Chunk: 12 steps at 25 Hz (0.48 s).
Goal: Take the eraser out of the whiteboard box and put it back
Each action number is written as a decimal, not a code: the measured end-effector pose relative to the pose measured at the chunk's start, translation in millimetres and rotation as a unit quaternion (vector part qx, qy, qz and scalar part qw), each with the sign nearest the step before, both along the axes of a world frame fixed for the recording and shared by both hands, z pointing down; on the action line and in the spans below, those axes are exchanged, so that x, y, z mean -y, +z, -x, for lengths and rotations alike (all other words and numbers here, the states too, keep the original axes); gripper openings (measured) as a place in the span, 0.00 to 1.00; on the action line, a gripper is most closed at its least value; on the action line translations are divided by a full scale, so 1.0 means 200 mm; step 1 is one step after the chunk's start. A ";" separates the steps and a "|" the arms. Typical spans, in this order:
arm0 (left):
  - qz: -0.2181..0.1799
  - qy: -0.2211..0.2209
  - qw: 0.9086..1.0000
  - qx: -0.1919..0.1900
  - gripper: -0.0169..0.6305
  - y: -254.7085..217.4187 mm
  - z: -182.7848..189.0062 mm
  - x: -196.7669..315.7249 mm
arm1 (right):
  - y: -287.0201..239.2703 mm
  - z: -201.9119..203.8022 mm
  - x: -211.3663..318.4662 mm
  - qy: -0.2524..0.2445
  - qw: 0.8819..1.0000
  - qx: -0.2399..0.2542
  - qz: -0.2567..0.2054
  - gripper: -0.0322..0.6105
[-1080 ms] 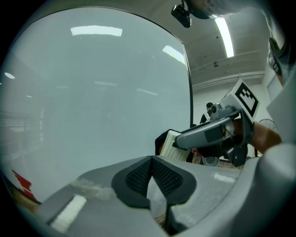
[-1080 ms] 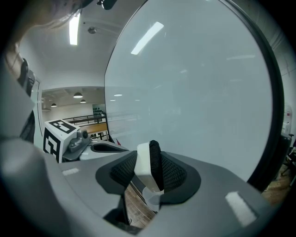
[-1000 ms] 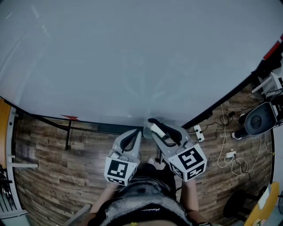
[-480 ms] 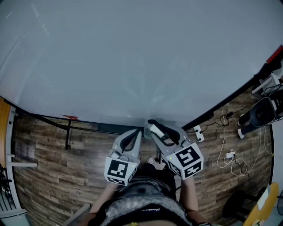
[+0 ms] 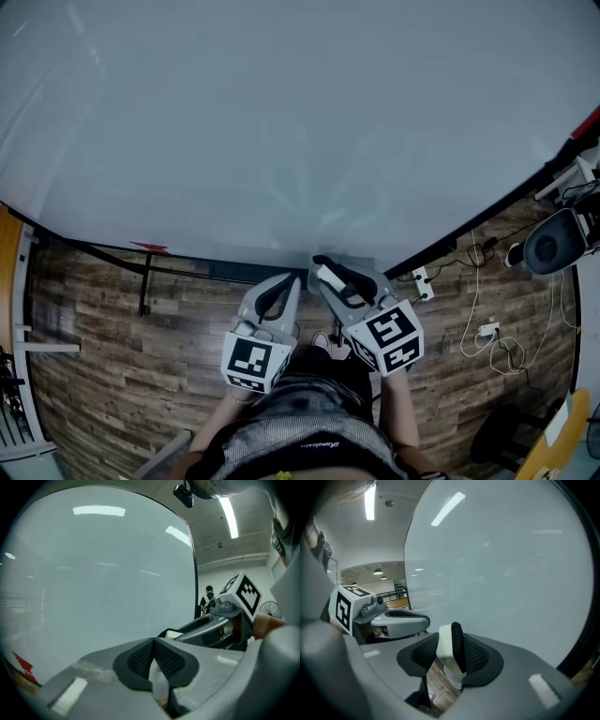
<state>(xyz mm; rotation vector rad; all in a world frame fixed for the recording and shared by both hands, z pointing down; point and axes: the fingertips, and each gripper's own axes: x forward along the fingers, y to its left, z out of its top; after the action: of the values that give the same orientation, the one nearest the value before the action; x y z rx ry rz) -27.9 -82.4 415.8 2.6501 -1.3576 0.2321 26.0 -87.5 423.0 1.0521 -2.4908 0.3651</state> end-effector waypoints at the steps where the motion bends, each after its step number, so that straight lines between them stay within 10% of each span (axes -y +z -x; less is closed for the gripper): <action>1: 0.000 0.001 1.000 0.000 0.03 0.00 0.00 0.00 | 0.01 0.00 0.00 0.000 1.000 -0.003 0.002 0.30; 12: 0.008 0.008 1.000 0.000 0.03 0.02 0.01 -0.01 | 0.15 0.01 0.02 0.005 1.000 -0.016 0.019 0.30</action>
<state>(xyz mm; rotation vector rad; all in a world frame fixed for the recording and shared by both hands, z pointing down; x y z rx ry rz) -29.3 -80.7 419.8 2.6486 -1.3293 0.2451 24.5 -92.2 452.1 1.0465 -2.4408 0.3946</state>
